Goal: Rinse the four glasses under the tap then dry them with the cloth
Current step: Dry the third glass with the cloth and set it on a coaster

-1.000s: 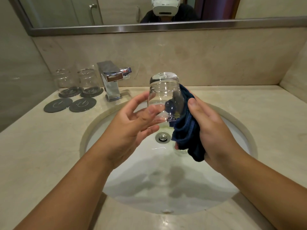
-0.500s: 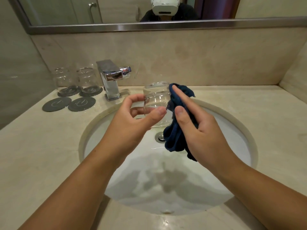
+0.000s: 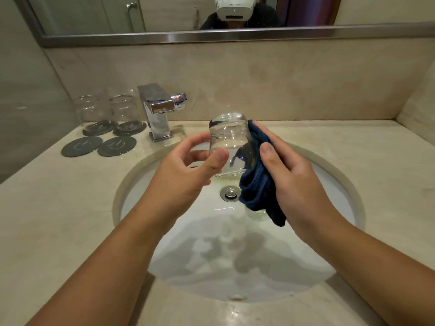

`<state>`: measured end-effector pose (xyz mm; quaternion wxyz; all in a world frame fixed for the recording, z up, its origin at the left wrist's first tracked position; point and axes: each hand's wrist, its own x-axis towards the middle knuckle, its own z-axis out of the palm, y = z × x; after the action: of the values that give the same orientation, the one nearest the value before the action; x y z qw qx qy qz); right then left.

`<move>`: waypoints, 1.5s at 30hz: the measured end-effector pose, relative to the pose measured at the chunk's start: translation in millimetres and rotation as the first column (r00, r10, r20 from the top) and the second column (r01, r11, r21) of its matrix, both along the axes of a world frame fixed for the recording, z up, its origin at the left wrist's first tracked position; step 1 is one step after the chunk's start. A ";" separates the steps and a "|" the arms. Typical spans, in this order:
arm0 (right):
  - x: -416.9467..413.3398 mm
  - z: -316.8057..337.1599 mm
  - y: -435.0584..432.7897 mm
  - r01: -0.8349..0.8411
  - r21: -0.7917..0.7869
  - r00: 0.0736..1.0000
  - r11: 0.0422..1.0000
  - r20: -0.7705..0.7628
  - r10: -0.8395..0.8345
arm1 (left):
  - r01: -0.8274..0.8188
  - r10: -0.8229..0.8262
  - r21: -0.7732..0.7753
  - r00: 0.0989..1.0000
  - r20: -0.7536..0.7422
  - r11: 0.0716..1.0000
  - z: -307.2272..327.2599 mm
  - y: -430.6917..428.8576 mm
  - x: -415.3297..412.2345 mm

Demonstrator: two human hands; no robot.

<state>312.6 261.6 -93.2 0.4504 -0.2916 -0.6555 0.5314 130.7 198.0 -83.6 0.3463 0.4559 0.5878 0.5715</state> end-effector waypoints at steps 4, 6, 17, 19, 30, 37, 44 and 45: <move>-1.2 0.3 -4.7 0.051 0.138 0.996 0.989 0.072 -0.061 | -0.004 0.004 0.011 1.000 0.030 1.000 -1.5 -0.5 3.4; -1.5 0.1 -5.8 0.036 0.158 0.993 0.987 0.105 -0.053 | -0.020 0.020 0.009 1.000 -0.003 1.000 -0.8 -0.6 5.2; -0.1 -0.4 3.2 -0.054 -0.146 0.987 0.988 -0.158 0.030 | 0.130 -0.125 -0.025 0.982 0.144 0.991 2.9 -2.4 0.3; 0.4 -1.3 4.0 -0.021 -0.068 0.992 0.997 -0.124 0.012 | 0.074 -0.072 -0.020 0.992 0.103 0.997 0.7 -0.6 -0.8; -0.6 -2.0 1.9 0.022 0.129 1.000 0.991 0.005 -0.023 | 0.029 -0.032 0.036 0.997 0.072 0.999 -0.8 -0.6 3.4; 0.4 4.8 4.1 -0.095 -0.196 0.978 0.976 -0.200 0.055 | 0.160 -0.168 0.053 0.960 0.226 0.986 0.2 -3.4 -0.5; 0.1 -0.1 4.5 -0.042 -0.108 0.984 0.993 -0.176 0.022 | 0.166 -0.170 0.036 0.964 0.204 0.985 2.6 -2.1 -0.3; -0.1 -0.8 4.4 -0.030 -0.077 0.988 0.997 -0.156 0.017 | 0.147 -0.151 0.034 0.969 0.196 0.988 2.8 -2.0 0.3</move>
<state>312.5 265.9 -93.9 0.4821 -0.2590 -0.6003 0.5832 131.0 195.9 -80.8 0.4408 0.4430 0.5088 0.5921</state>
